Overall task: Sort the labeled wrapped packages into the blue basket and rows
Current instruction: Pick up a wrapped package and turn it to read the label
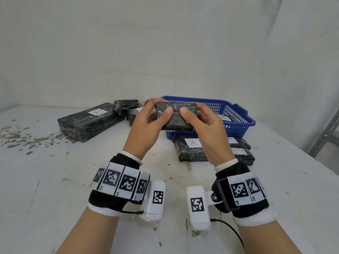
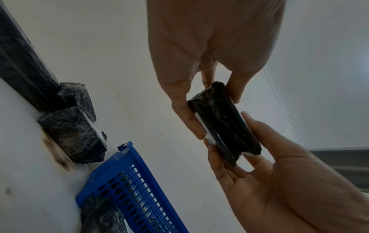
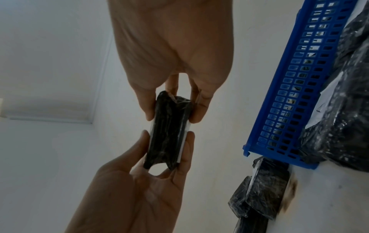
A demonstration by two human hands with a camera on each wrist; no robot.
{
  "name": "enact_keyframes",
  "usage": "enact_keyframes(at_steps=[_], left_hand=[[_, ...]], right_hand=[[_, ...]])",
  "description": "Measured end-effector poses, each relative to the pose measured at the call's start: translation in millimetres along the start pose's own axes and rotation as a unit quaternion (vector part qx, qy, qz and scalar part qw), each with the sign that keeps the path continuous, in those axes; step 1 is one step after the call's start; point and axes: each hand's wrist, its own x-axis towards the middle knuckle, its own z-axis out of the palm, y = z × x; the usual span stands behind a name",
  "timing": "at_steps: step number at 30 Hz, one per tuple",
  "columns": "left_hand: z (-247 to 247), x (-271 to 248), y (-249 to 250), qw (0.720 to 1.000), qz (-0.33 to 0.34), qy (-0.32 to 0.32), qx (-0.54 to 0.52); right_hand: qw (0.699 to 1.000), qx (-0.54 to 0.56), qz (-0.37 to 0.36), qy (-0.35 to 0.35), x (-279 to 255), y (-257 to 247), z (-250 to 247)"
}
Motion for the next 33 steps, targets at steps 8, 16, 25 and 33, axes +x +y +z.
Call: enact_keyframes(at_steps=[8, 16, 25, 33], left_hand=[[1.7, -0.5, 4.4, 0.999, -0.014, -0.011, -0.038], [-2.2, -3.2, 2.0, 0.998, 0.027, -0.008, 0.062], [3.5, -2.7, 6.2, 1.0, -0.024, 0.017, -0.007], [0.7, -3.1, 6.0, 1.0, -0.007, 0.014, -0.009]], right_hand=[[1.0, 0.005, 0.004, 0.015, 1.0, -0.2, 0.8], [1.0, -0.008, 0.009, 0.005, 0.4, 0.2, -0.1], [0.999, -0.018, -0.03, -0.006, -1.4, -2.7, -0.3], [0.999, -0.04, -0.026, -0.016, -4.2, -2.7, 2.7]])
